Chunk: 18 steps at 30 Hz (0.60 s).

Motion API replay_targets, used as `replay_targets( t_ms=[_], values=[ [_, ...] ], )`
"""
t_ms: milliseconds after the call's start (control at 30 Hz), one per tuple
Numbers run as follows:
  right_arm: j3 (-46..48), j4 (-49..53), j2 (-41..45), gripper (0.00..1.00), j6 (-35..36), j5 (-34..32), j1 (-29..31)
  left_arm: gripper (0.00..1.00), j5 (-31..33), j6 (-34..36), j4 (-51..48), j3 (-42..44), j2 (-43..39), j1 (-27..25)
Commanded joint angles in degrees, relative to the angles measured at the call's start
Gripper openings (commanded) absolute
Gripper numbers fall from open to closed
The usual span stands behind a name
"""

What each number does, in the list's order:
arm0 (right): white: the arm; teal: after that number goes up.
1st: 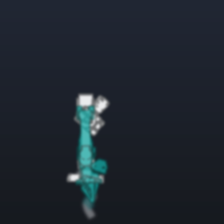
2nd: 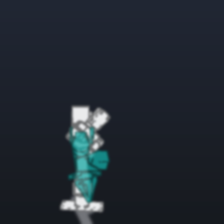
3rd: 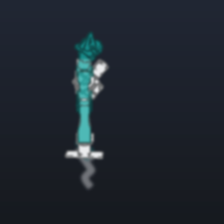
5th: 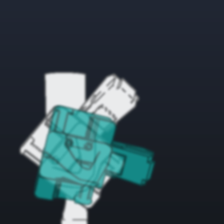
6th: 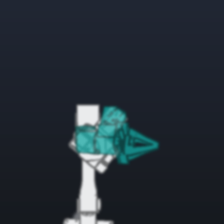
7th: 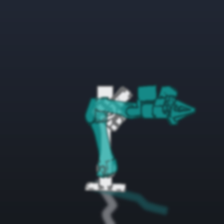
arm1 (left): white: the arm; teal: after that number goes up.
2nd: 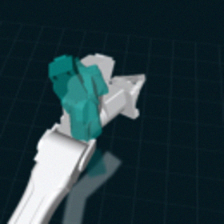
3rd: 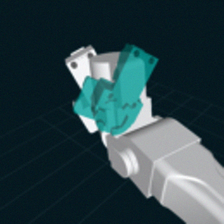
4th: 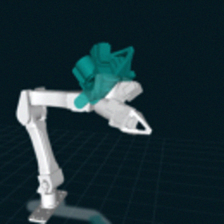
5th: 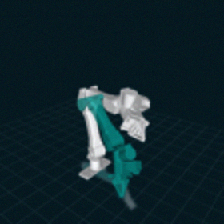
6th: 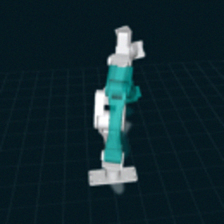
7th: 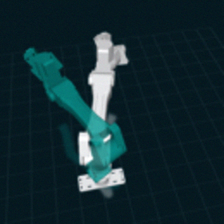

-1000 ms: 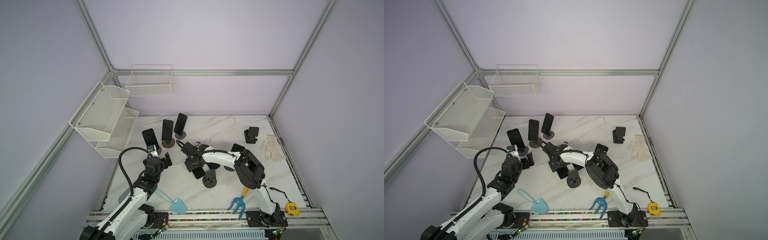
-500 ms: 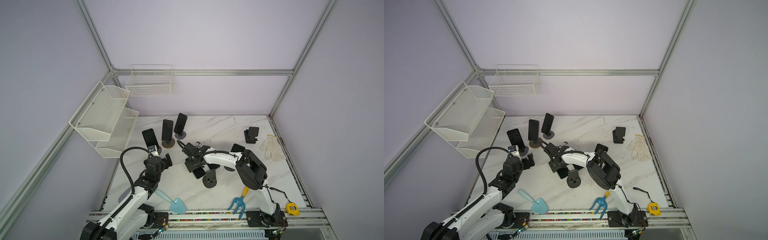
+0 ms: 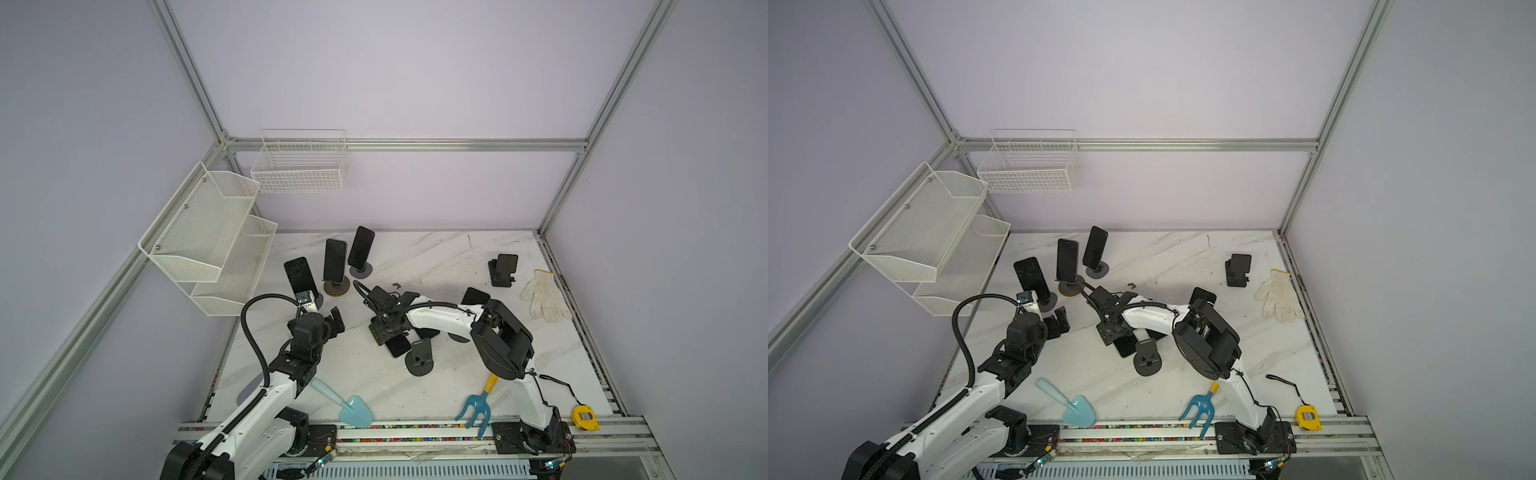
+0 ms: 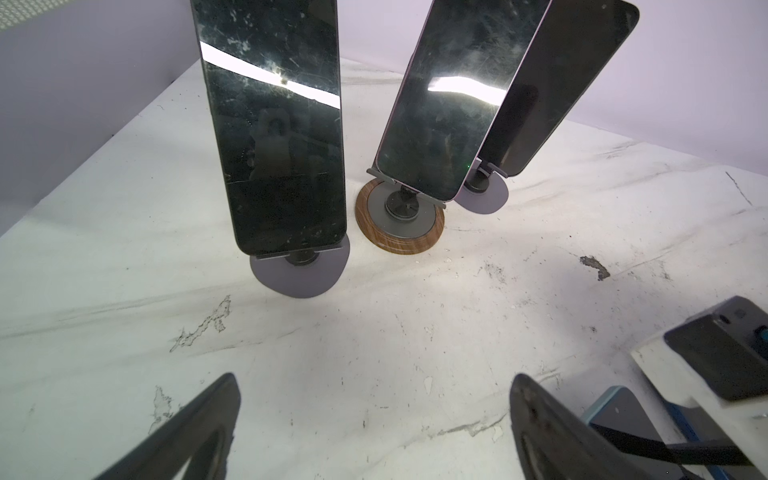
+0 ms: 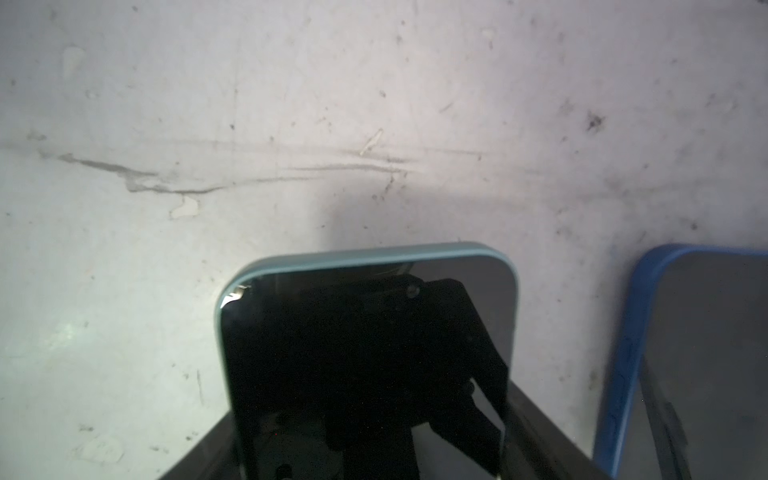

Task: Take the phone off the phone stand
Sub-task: 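Lower the held teal-edged phone flat beside the blue-edged phone, then open the right gripper to release the teal-edged phone and rise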

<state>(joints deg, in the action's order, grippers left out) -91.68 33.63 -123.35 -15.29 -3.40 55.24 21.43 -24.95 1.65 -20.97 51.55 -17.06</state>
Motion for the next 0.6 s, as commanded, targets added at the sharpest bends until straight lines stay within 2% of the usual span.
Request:
replay_targets(
  t_ms=[0, 400, 567],
  values=[
    [0.7, 3.0, -3.8, 0.79, 0.1, 1.4, 0.1, 0.99, 0.9, -0.8, 2.0, 1.0, 0.0, 0.0],
    [0.7, 3.2, -3.4, 0.80, 0.5, 2.5, 0.1, 1.00, 0.8, -0.9, 2.0, 1.1, -0.1, 0.0],
    [-0.5, 2.2, -1.2, 0.87, 0.4, 2.6, 0.1, 1.00, 0.7, -0.8, 2.1, 1.1, -0.1, 0.0]
  ],
)
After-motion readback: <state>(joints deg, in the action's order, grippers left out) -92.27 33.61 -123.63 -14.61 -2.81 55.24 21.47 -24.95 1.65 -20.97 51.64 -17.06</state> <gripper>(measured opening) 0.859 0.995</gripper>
